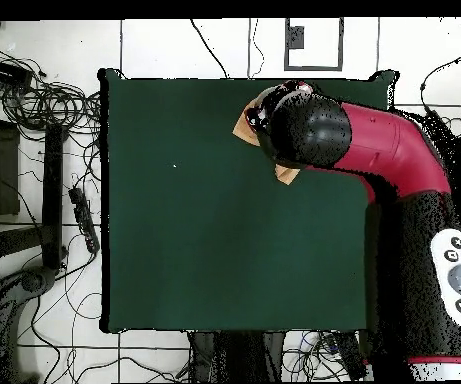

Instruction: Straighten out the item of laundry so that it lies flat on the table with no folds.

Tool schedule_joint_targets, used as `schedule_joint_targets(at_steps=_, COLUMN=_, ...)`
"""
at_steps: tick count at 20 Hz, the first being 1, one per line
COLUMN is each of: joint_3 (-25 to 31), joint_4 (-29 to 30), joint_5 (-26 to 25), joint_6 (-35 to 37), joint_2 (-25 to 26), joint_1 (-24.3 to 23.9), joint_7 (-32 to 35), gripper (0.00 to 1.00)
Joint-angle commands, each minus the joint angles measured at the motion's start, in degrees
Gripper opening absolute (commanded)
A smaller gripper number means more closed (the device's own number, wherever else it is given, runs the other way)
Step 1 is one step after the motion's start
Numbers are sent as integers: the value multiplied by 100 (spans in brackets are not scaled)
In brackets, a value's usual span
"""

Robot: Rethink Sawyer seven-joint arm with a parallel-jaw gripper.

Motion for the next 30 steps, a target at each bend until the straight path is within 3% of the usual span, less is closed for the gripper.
schedule_joint_targets(at_steps=1, joint_3=529, joint_4=1430, joint_5=575, joint_6=-305, joint_2=442, joint_1=83, joint_7=1333, gripper=100)
schedule_joint_targets(at_steps=17, joint_3=781, joint_4=1878, joint_5=1229, joint_6=-893, joint_2=871, joint_1=-2, joint_7=1170, gripper=100)
schedule_joint_targets(at_steps=24, joint_3=836, joint_4=1973, joint_5=1331, joint_6=-1040, joint_2=791, joint_1=23, joint_7=1227, gripper=100)
schedule_joint_targets(at_steps=30, joint_3=781, joint_4=1758, joint_5=1298, joint_6=-744, joint_2=514, joint_1=301, joint_7=1105, gripper=100)
